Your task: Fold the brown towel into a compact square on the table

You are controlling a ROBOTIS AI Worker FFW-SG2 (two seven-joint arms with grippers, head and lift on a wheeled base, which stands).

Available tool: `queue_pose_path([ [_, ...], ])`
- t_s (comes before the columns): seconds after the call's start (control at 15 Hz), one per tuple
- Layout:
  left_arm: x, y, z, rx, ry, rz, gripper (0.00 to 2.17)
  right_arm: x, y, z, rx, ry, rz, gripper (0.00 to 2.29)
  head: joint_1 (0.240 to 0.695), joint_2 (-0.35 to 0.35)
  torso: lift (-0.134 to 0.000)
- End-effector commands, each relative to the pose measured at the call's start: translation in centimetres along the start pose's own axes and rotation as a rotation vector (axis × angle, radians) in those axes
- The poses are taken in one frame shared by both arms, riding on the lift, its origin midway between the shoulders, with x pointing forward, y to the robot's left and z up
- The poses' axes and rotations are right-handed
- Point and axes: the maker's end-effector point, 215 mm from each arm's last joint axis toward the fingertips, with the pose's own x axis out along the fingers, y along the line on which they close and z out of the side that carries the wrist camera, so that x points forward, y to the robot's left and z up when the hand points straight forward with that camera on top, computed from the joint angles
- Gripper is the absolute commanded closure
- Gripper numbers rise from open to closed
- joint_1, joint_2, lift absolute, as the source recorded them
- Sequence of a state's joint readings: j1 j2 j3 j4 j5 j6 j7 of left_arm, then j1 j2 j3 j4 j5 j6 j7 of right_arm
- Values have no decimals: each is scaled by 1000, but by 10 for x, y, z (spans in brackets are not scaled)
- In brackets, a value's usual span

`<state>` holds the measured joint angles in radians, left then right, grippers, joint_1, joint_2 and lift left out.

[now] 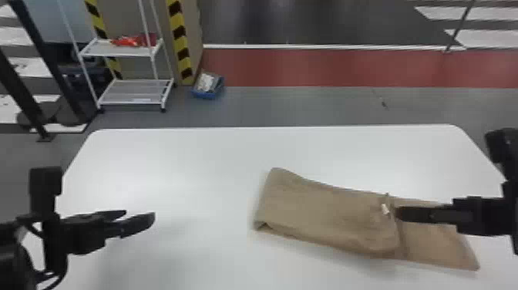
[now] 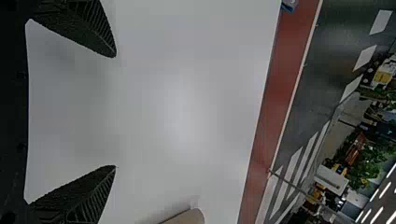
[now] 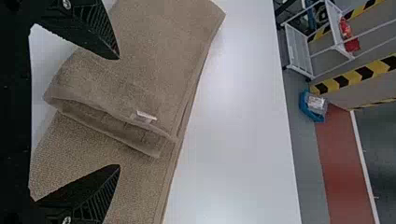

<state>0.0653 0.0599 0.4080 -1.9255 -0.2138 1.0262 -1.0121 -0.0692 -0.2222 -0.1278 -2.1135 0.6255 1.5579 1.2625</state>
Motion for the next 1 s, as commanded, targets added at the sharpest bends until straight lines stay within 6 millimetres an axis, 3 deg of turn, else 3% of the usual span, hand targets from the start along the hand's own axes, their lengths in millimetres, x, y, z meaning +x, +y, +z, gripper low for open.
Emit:
queue_pose_path([
  [0.0, -2, 2, 0, 0, -2, 4, 19, 12, -2, -6, 5, 46, -14, 53, 695, 12, -124],
  [0.2, 0, 0, -1, 0, -2, -2, 19, 22, -8, -4, 18, 74, -18, 53, 695, 18, -124],
  [0.93, 1, 2, -3, 3, 1, -1, 22, 51, -23, -29, 54, 193, -40, 66, 695, 9, -124],
])
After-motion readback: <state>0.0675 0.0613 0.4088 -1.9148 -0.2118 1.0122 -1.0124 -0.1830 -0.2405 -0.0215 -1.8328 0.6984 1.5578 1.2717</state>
